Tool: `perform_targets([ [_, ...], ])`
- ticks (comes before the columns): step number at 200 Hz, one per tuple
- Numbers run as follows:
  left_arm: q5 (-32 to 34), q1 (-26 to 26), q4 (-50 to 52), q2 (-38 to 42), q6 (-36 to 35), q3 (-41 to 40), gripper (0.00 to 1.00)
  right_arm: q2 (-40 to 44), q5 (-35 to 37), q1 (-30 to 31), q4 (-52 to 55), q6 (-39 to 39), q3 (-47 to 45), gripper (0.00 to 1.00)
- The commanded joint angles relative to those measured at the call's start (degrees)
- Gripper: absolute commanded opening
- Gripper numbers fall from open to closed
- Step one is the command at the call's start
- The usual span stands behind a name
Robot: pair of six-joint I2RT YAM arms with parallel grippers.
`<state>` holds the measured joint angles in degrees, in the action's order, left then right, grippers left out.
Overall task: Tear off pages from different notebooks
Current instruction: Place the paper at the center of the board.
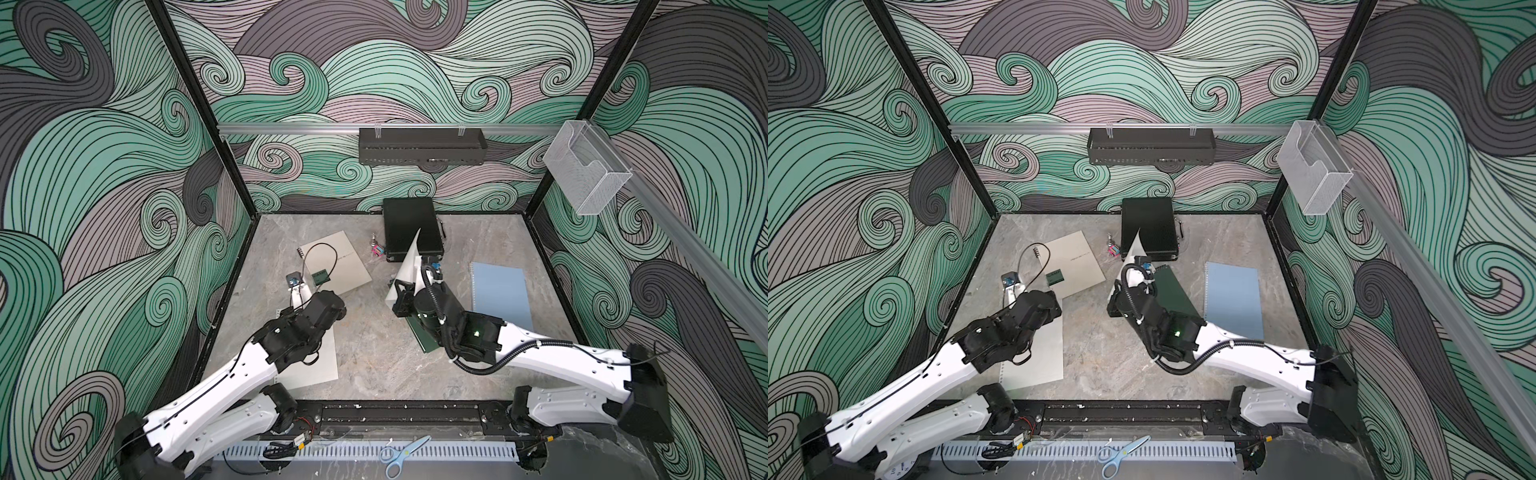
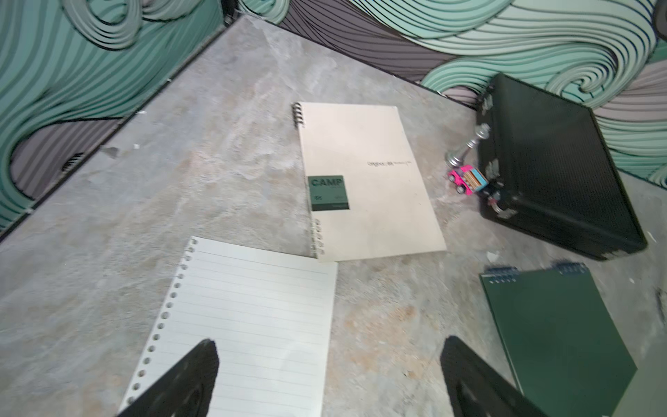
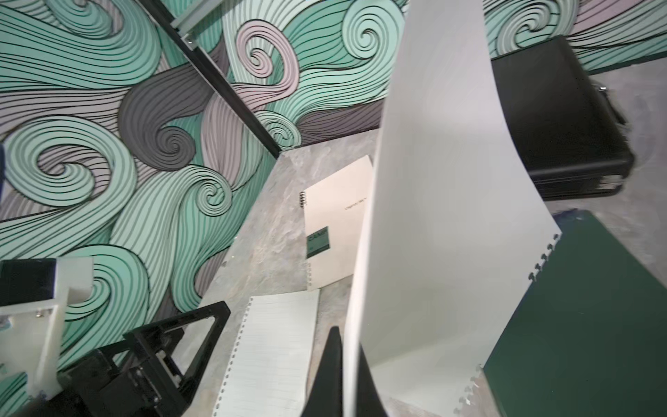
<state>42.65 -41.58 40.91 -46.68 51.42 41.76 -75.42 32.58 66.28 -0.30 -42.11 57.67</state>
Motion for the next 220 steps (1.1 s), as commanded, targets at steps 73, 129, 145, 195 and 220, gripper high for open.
perform_targets([
  [73,13.3,2.65,10.86,6.75,5.12,-7.23,0.97,-12.57,12.19,6.28,0.93,-16.51,7.69,0.0],
  [129,13.91,2.74,12.53,5.64,7.99,-7.33,0.98,-14.1,16.09,10.38,7.71,-35.41,0.01,0.0],
  [145,13.74,2.74,12.51,6.07,7.95,-7.48,0.98,-13.45,17.44,11.59,8.77,-40.89,-3.1,0.0],
  [195,13.66,2.74,12.52,7.81,8.17,-8.3,0.98,-16.51,17.64,15.25,15.63,-50.87,-3.77,0.01],
  [220,13.55,2.74,12.87,8.52,8.54,-8.49,0.98,-18.71,16.2,16.3,15.46,-51.7,-2.69,0.16],
])
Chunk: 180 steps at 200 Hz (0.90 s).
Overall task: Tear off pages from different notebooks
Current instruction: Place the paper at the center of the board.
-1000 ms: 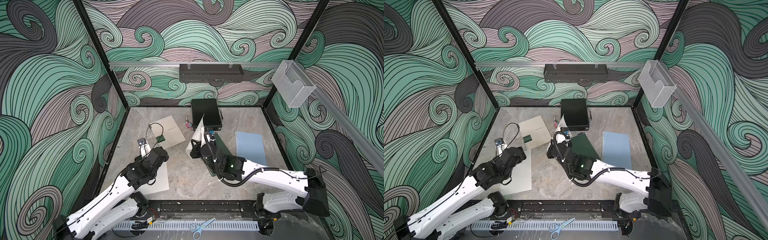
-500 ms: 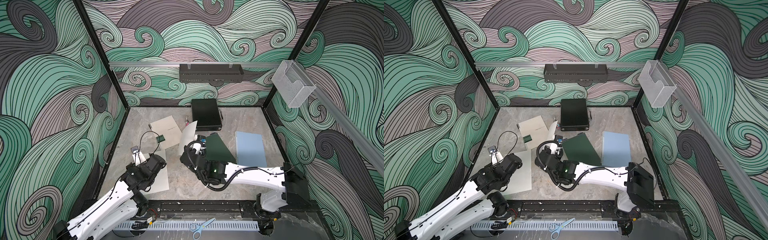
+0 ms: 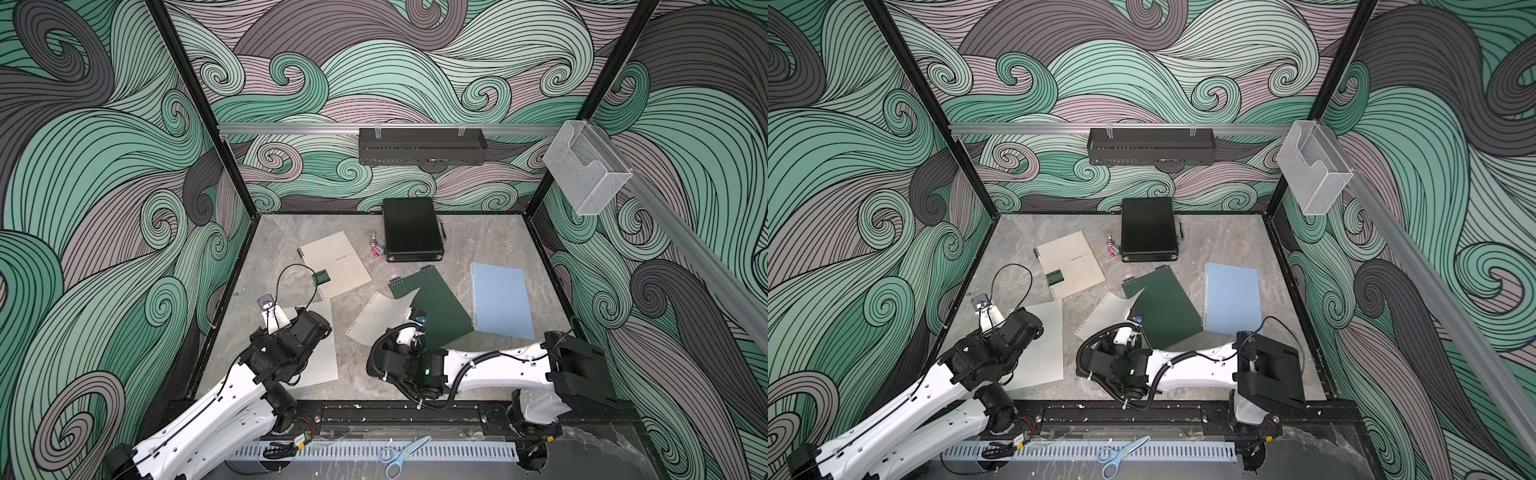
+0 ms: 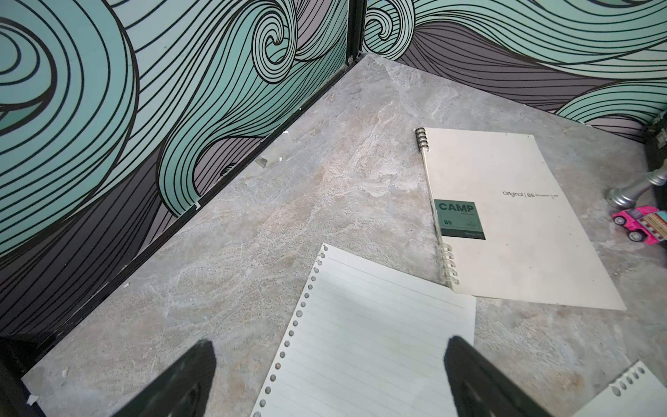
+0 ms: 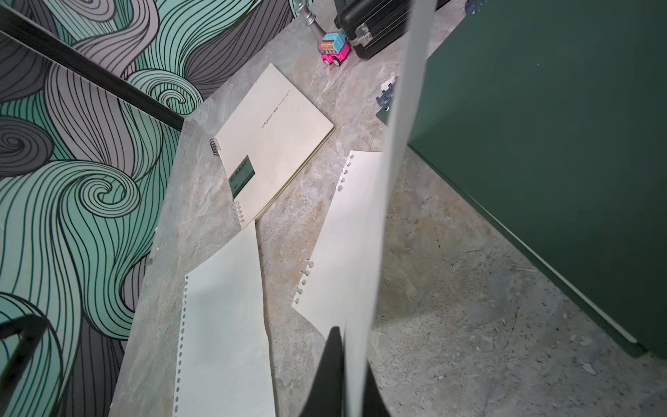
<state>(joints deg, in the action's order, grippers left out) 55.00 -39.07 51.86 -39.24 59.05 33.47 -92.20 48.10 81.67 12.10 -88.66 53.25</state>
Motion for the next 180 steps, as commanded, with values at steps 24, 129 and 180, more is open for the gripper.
perform_targets([
  [24,1.04,0.23,1.84,1.71,0.69,-0.48,0.98,-4.07,-2.07,1.19,1.51,-4.38,3.14,0.32],
  [129,0.63,0.29,1.97,3.62,0.46,-0.95,0.97,-1.13,-14.91,1.17,-5.25,6.71,5.48,0.99],
  [180,0.57,0.22,1.93,3.78,0.37,-1.12,0.98,3.47,-24.59,1.13,-12.15,13.63,3.71,0.99],
])
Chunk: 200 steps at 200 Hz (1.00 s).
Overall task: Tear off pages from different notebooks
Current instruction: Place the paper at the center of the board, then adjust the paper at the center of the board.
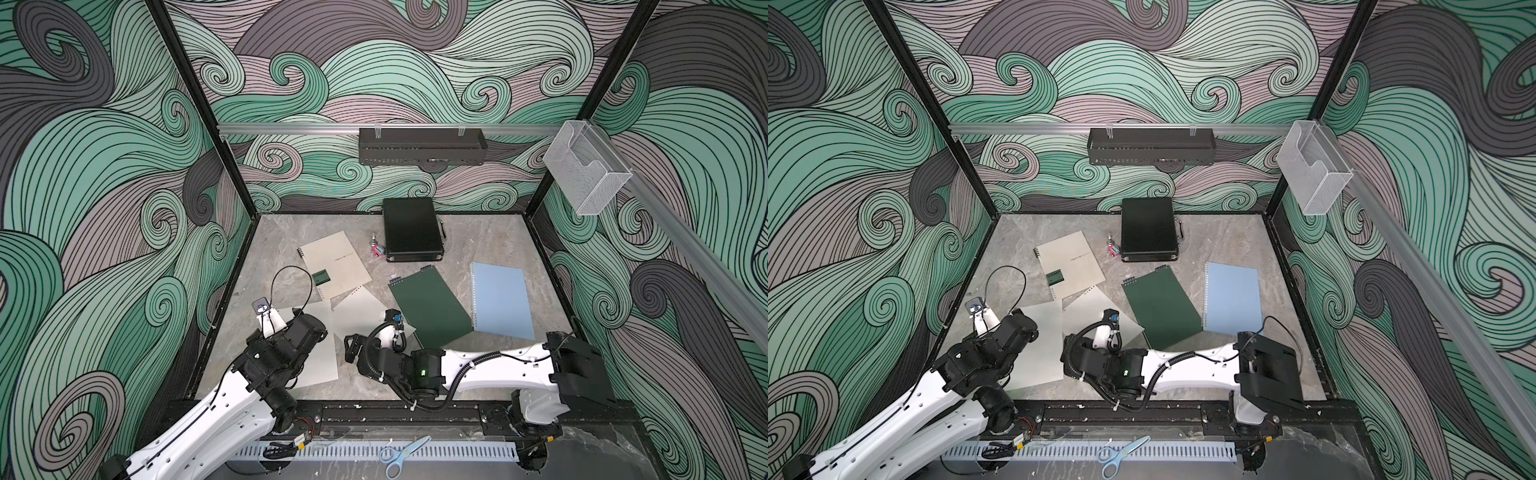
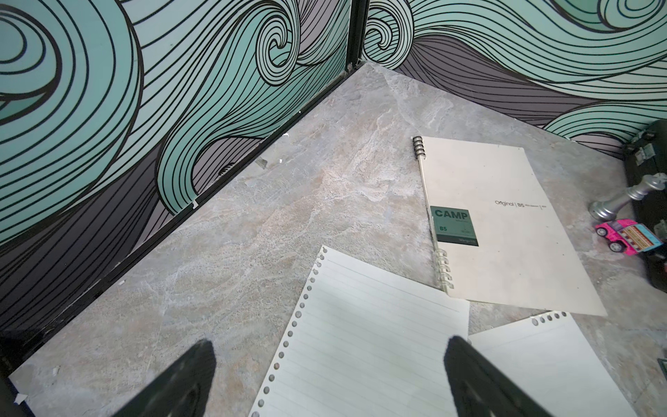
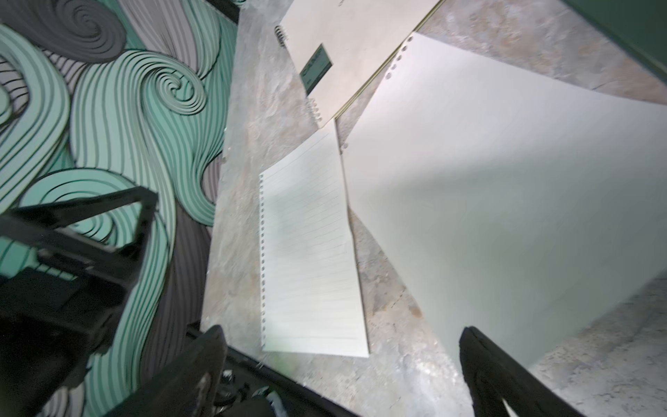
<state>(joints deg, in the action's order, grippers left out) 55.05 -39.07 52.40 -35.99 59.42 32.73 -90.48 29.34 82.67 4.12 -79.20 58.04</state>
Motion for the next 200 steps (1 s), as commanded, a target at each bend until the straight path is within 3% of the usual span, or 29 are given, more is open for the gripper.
perform_targets([
  [1,0.51,0.22,1.38,0.5,0.0,-0.38,0.98,1.77,-5.99,0.16,-4.23,4.28,-1.08,0.99],
  [46,0.43,0.22,1.39,0.7,0.0,-0.39,0.98,1.68,-2.22,-2.89,6.7,20.45,6.03,0.99],
  [91,0.48,0.24,1.04,0.41,-0.27,-0.42,0.98,-2.21,-12.89,-19.03,4.0,30.05,-1.74,0.95],
  [122,0.66,0.22,0.95,0.1,-0.09,-0.39,0.98,-8.47,-16.8,-23.22,5.55,35.28,-0.8,0.95],
  [145,0.65,0.27,1.11,0.11,-0.09,-0.33,0.98,-12.3,-17.37,-23.28,8.03,36.27,1.66,0.96],
  [200,0.45,0.22,1.33,0.98,-0.03,-0.56,0.98,-14.06,-17.88,-20.2,6.06,30.6,-0.45,0.96],
])
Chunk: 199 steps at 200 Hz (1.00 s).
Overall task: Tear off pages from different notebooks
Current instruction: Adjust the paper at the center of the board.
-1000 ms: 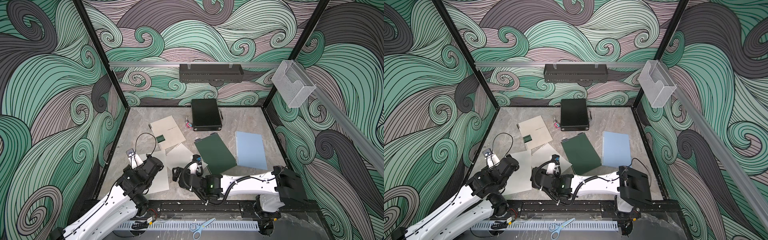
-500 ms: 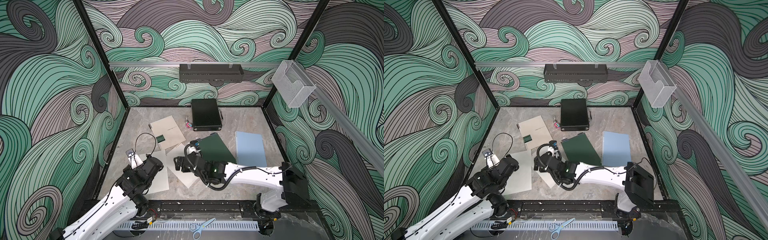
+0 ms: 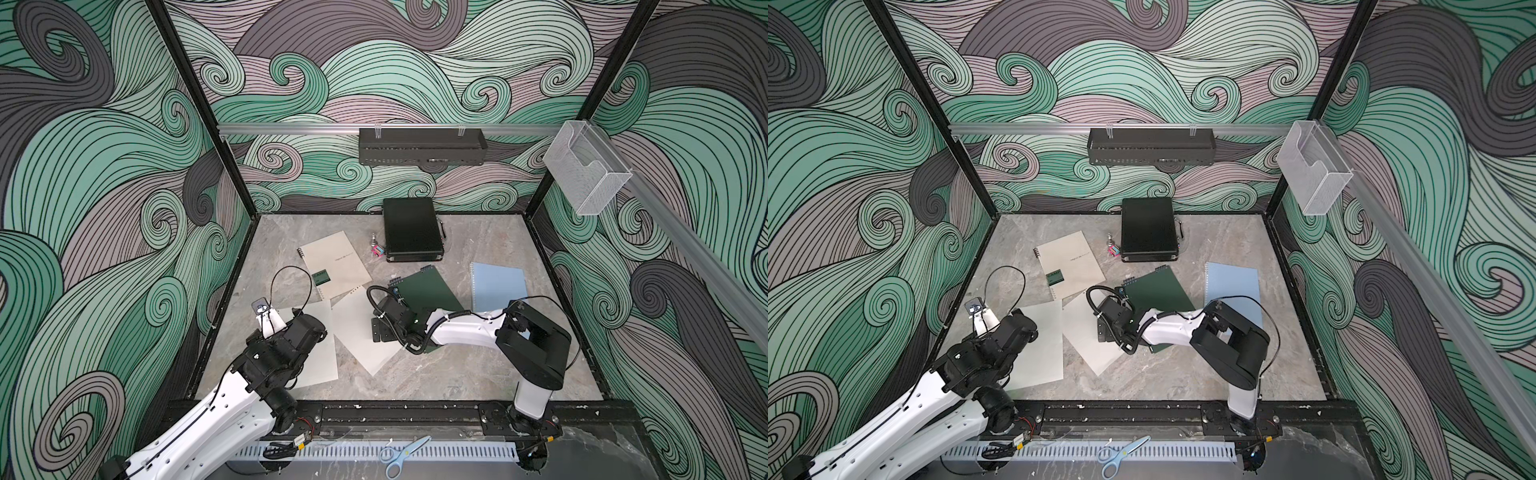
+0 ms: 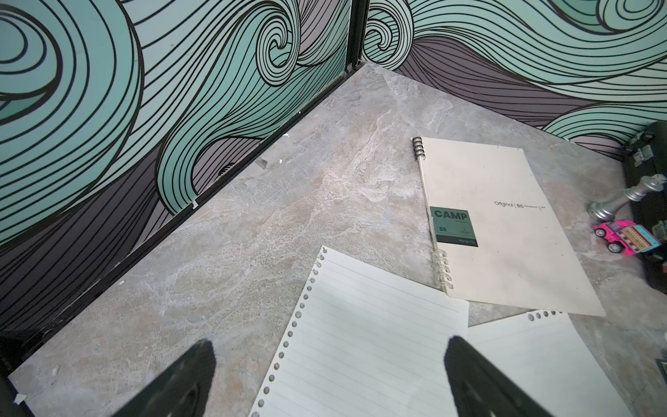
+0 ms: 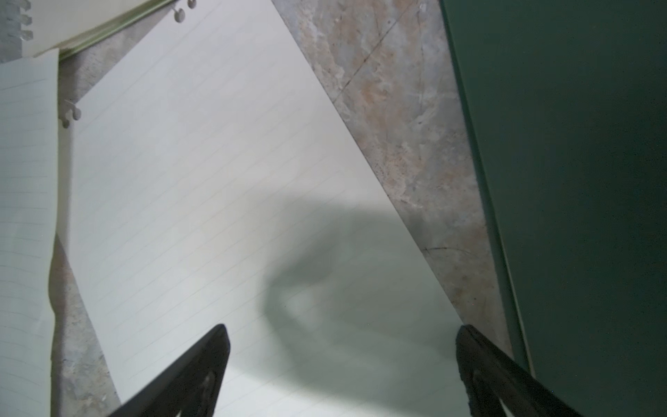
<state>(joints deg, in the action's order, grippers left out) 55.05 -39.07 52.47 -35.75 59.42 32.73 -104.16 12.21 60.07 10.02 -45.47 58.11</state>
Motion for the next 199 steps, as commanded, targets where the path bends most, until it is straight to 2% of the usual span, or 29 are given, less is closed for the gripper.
perform_targets([
  [1,0.48,0.22,1.25,0.8,-0.02,-0.56,0.98,-0.36,-0.59,2.54,0.21,-3.39,-0.52,0.96],
  [50,0.37,0.24,1.41,2.23,-0.09,-1.01,0.98,1.19,2.82,8.74,1.75,-14.75,-1.7,0.96],
  [91,0.24,0.31,1.43,2.96,-0.18,-1.18,0.98,4.17,10.09,12.12,3.5,-21.6,-3.33,0.96],
  [130,0.11,0.23,1.32,3.08,-0.35,-1.27,0.98,6.75,13.51,12.26,6.94,-15.24,0.21,0.97],
  [153,0.22,0.27,1.32,2.96,-0.22,-1.27,0.98,6.28,12.56,12.08,2.9,-10.43,0.99,0.97],
  [176,0.3,0.22,1.14,2.73,-0.36,-1.25,0.98,2.65,8.54,10.69,-1.74,-5.83,2.75,0.88],
  [199,0.34,0.22,1.13,2.52,-0.36,-1.22,0.98,-2.45,3.02,8.21,-4.23,-1.96,6.77,0.65],
])
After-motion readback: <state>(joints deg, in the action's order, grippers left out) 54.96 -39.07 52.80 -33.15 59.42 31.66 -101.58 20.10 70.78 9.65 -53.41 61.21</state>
